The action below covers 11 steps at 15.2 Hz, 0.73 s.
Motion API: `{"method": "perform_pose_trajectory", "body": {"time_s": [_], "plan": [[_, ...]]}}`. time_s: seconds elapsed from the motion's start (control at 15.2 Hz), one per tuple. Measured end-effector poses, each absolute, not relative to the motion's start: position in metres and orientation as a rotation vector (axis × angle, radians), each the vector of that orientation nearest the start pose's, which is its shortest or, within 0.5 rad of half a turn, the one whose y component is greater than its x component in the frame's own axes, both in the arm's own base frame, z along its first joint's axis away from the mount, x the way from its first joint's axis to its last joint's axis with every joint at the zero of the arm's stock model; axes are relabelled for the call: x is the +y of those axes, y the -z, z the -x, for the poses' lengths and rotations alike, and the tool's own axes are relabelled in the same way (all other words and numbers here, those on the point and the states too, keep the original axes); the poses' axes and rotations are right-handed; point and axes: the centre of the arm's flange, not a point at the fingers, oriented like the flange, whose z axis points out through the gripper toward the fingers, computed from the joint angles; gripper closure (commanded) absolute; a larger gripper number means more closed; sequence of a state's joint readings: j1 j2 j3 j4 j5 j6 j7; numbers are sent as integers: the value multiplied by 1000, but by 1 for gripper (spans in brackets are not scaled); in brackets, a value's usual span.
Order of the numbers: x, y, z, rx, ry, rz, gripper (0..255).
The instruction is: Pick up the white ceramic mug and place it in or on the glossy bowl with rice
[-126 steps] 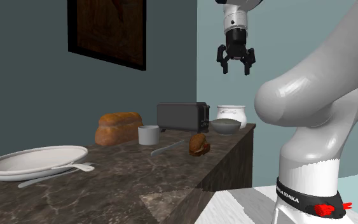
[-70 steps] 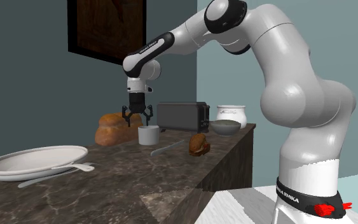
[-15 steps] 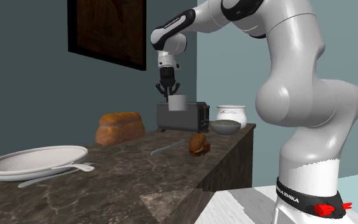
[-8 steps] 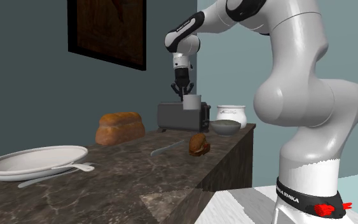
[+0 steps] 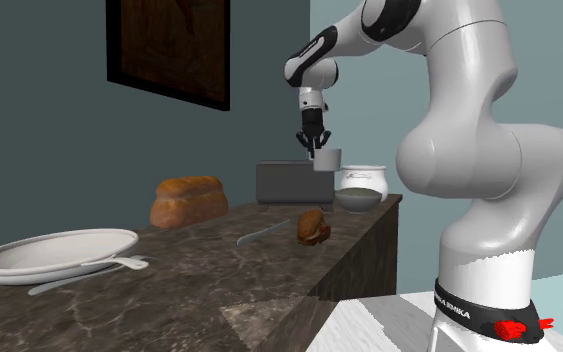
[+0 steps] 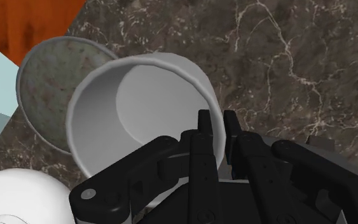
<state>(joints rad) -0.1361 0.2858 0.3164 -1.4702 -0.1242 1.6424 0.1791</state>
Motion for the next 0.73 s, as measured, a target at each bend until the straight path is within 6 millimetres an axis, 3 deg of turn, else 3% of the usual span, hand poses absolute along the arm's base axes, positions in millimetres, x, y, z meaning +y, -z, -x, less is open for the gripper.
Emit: {"method": "perform_pose_trajectory", "body": {"time_s": [0.73], "plan": [[-53, -516, -668, -12, -147, 3191, 255]]}}
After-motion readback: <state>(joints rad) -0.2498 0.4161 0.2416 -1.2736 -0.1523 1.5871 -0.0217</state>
